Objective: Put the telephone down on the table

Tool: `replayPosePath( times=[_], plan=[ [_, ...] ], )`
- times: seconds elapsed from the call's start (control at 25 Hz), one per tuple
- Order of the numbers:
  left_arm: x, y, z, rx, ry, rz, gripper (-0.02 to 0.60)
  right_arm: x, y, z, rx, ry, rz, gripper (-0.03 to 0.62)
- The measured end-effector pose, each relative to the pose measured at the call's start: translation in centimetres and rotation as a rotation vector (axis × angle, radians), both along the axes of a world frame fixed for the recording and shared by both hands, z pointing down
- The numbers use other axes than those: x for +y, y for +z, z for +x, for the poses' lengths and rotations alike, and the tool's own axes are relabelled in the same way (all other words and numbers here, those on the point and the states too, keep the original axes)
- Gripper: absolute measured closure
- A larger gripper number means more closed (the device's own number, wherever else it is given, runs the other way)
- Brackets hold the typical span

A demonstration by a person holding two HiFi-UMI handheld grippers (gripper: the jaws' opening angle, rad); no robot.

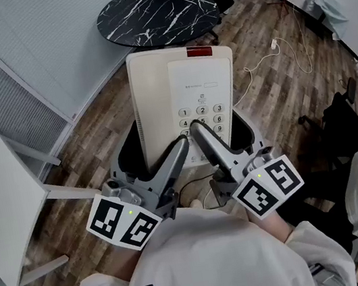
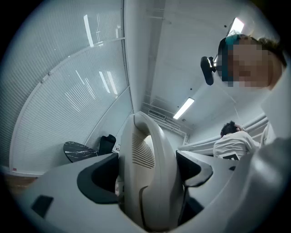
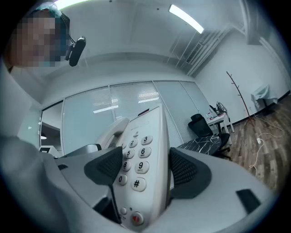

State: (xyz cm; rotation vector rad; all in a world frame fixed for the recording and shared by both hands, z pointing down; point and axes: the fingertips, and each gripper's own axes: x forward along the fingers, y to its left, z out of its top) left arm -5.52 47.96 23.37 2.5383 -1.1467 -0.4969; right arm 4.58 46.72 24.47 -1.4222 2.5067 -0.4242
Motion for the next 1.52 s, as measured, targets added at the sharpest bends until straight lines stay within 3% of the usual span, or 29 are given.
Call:
replayPosePath(
  times=[0.48, 1.12, 1.52],
  plan=[
    [-0.5, 0.5, -1.4, 0.007, 0.017, -0.013, 0.187, -0.4, 0.3, -1.4, 0.012, 0.008, 0.0, 0.258],
    [-1.5, 2.9, -6.0, 0.0, 0.062, -0.056, 0.187, -0.8, 3.1, -5.8, -0.025, 0.05, -0.045, 0.258],
    [-7.5, 3.8, -5.1, 0.004, 0.065, -0.05, 0.187, -6.8, 3.9, -4.9, -0.015, 0.053, -0.038, 0.258]
  ],
)
